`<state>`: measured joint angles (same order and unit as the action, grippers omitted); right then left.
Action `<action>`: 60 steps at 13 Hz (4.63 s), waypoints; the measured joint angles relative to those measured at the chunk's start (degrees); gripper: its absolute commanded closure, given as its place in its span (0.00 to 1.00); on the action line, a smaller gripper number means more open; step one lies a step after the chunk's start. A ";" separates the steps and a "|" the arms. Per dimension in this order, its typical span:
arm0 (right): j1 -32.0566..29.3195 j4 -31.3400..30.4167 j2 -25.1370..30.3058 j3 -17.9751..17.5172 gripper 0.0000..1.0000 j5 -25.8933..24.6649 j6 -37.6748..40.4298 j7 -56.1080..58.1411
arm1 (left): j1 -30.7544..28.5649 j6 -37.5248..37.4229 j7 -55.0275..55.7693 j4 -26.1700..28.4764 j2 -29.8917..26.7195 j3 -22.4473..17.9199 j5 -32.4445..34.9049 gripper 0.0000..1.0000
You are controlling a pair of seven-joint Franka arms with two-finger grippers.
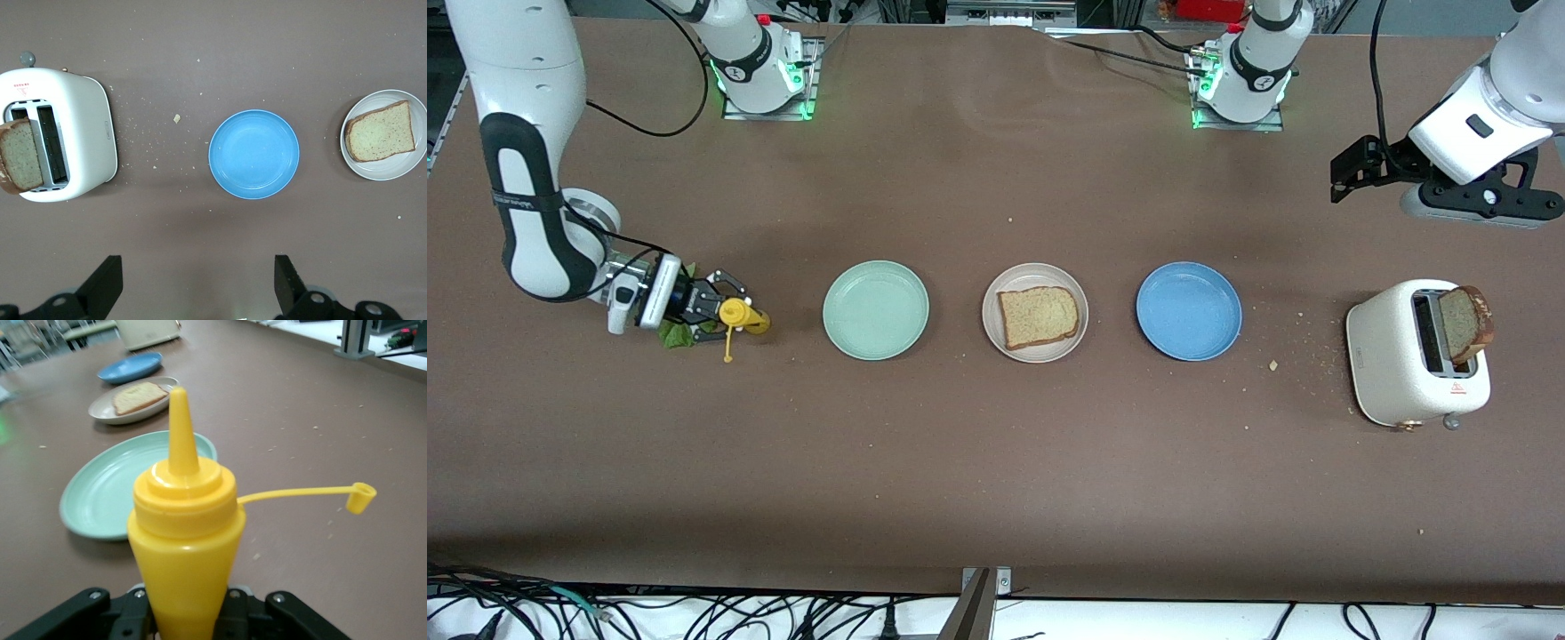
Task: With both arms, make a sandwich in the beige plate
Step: 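Carry the mustard bottle over the toast on the beige plate, then return the mustard beside the lettuce while the left gripper reaches the toaster, then lower the mustard bottle onto the table and open the right gripper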
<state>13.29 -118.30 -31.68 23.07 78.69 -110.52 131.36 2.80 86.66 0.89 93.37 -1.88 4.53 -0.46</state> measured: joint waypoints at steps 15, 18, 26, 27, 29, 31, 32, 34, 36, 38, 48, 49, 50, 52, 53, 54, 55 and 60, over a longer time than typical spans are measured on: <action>38.54 18.45 4.80 -0.01 1.00 -72.15 -22.82 -89.90 | 0.21 0.00 0.00 -0.02 1.01 1.53 0.00 0.00; 45.49 19.10 2.26 -0.06 1.00 -86.02 -21.47 -103.64 | 0.06 0.00 0.00 -0.02 1.02 1.37 0.00 0.00; 54.08 30.92 -10.80 -0.01 1.00 -100.61 -6.36 -117.06 | -0.27 0.00 0.00 -0.12 1.03 0.80 0.00 0.00; 55.28 31.07 -12.01 -0.02 1.00 -101.94 -5.64 -119.76 | -0.30 -0.01 0.00 -0.13 1.03 0.78 0.00 0.00; 57.41 31.20 -13.99 0.00 1.00 -103.43 -4.50 -123.11 | -0.52 -0.05 0.00 -0.12 1.07 0.78 0.00 0.00; 58.68 31.59 -15.46 0.03 1.00 -104.03 -3.97 -124.84 | -0.82 -0.06 0.00 -0.13 1.14 0.77 0.00 0.00; 58.78 31.97 -15.83 0.14 1.00 -104.05 -3.81 -124.95 | -0.82 -0.06 0.00 -0.12 1.24 0.80 0.00 0.00; 58.49 33.41 -15.93 1.06 1.00 -104.05 -3.64 -124.93 | -0.82 -0.06 0.00 -0.12 1.70 0.84 0.00 0.00; 56.58 36.36 -15.50 2.62 1.00 -101.04 -3.18 -122.63 | -0.82 -0.06 0.00 -0.12 1.99 0.85 0.00 0.00; 52.55 38.76 -13.62 4.36 1.00 -93.48 -3.04 -115.63 | -0.82 -0.06 0.00 -0.13 2.02 0.85 0.00 0.00; 30.64 32.32 0.82 7.67 1.00 -62.15 -1.37 -72.63 | -4.78 0.36 -1.16 -0.15 10.84 0.34 5.52 0.00; 28.10 30.82 1.80 7.85 1.00 -57.89 -1.37 -67.33 | -6.65 1.53 -3.13 -0.22 11.98 0.29 5.52 0.00; 25.85 29.01 2.98 8.15 1.00 -53.98 -1.37 -62.55 | -8.40 3.09 -5.13 -0.32 12.96 0.21 5.52 0.00; 22.40 24.82 5.22 8.51 1.00 -44.69 -1.34 -53.10 | -10.37 4.26 -7.06 -0.57 14.20 0.12 5.52 0.00; 21.32 22.68 5.98 8.84 1.00 -39.84 -1.29 -48.49 | -10.44 4.29 -7.15 -0.70 14.38 0.16 5.52 0.00; 20.84 20.36 6.55 9.69 1.00 -35.37 -1.26 -44.19 | -10.31 4.29 -7.15 -0.80 14.38 0.38 5.52 0.00; 20.69 17.46 7.30 10.99 1.00 -31.20 -1.21 -40.20 | -10.11 4.29 -7.15 -0.97 14.38 0.66 5.52 0.00; 19.77 0.64 10.69 19.61 1.00 -13.06 6.58 -17.70 | -9.67 4.06 -7.04 -1.97 13.56 1.83 3.49 0.00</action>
<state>33.06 -117.65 -20.99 42.68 65.62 -103.94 113.65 -6.87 90.72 -6.16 91.39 11.68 6.36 3.03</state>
